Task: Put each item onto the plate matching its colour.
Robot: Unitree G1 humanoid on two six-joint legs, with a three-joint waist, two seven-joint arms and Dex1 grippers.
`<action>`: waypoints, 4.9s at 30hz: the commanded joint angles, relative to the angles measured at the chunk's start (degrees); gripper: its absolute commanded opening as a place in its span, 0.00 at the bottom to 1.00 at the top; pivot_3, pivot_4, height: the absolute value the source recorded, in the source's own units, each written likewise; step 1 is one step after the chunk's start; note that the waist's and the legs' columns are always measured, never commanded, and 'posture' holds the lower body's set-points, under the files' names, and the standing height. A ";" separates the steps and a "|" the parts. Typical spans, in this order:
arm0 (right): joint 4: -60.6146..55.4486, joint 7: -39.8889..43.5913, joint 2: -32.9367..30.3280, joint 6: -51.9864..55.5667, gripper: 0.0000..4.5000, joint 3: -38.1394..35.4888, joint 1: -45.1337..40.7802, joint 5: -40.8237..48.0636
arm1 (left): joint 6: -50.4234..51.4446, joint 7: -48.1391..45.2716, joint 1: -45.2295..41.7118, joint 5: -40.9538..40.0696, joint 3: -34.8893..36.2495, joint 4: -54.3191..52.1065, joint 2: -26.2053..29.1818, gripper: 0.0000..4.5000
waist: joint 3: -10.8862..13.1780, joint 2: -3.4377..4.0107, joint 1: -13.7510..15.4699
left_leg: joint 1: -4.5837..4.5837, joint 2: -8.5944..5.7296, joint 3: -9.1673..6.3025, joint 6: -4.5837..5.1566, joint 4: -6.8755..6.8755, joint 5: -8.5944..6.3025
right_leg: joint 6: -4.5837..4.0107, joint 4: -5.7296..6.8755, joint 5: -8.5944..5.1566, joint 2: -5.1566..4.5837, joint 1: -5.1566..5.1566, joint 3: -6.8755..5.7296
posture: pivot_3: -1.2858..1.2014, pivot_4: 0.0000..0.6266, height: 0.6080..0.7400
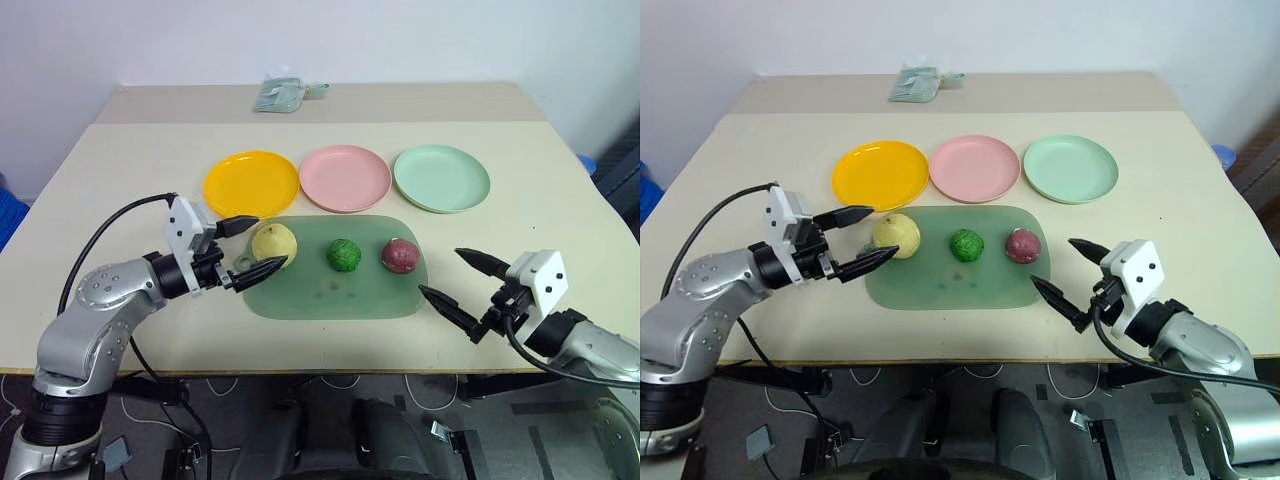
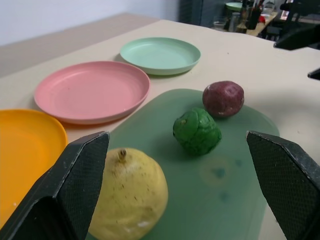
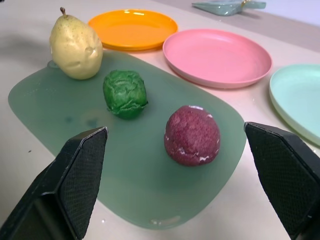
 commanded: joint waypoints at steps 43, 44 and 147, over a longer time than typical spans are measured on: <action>4.84 10.73 -0.07 -8.89 0.99 16.30 -16.61 -2.83 | 8.23 13.08 -4.79 6.28 -5.21 3.79 -3.93 1.00 | 0.00 -0.01 0.01 | 0.11 0.00 0.03 0.07 0.01 0.07 | 0.14 0.10 0.13 0.02 0.04 0.01 | 0.52 0.24 1.00; 4.77 10.93 -0.27 -9.33 0.99 15.64 -15.83 -2.64 | 7.84 12.82 -4.60 6.67 -5.44 4.06 -4.04 1.00 | 0.00 -0.01 0.04 | 0.11 0.00 0.03 0.06 0.02 0.06 | 0.14 0.10 0.13 0.02 0.04 0.01 | 0.52 0.24 1.00; 29.80 -1.40 13.43 -2.32 0.34 28.27 -42.05 -22.46 | -11.07 -16.51 -7.89 7.42 -3.50 13.41 2.36 1.00 | 0.11 -0.20 -0.28 | 0.26 -0.06 0.07 -0.07 0.00 0.18 | 0.18 0.57 0.39 0.06 -0.11 0.08 | 0.52 0.24 1.00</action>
